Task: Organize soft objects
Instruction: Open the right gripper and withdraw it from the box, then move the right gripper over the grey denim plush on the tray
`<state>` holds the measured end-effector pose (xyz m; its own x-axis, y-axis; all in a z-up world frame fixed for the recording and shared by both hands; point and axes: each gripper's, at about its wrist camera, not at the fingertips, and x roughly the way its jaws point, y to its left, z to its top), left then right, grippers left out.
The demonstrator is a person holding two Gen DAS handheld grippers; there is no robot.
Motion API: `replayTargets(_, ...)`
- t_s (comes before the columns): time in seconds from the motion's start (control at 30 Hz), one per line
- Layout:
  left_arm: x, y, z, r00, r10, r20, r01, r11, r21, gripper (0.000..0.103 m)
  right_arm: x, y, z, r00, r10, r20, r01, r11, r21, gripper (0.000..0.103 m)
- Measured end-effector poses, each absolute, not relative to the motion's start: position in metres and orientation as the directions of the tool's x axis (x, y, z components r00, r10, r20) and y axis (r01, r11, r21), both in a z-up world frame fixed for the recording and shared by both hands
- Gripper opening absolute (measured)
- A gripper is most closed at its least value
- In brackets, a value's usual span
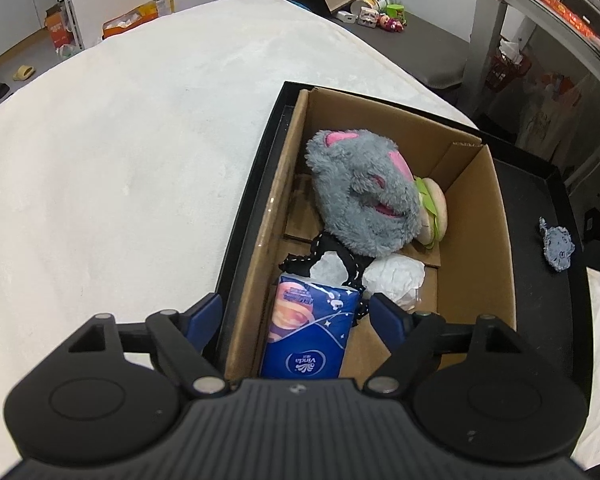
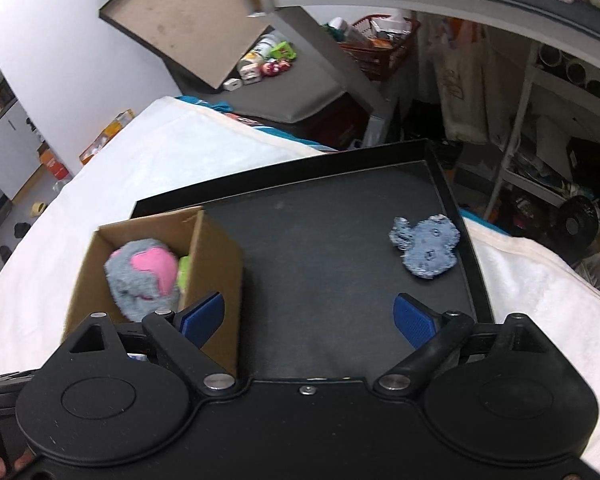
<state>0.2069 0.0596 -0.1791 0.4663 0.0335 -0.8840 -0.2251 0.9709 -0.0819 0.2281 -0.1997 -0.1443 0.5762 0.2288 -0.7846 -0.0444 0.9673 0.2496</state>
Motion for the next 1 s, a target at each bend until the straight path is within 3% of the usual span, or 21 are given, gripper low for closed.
replayTargets(0.53,0.218,0.041,-0.184,0.451,0.104,-0.887,-0.230,0.973,-0.003,0.080,0.261,-0.241,-0.174,0.573,0.221,-0.789,-0.015,0.966,0.259,0.091)
replayTargets(1.0,0.231,0.034,-0.193,0.420,0.157,-0.894,-0.250,0.967,0.052,0.080,0.294,-0.252,-0.210,0.551,0.191,-0.812,-0.008,0.975,0.224,0.081)
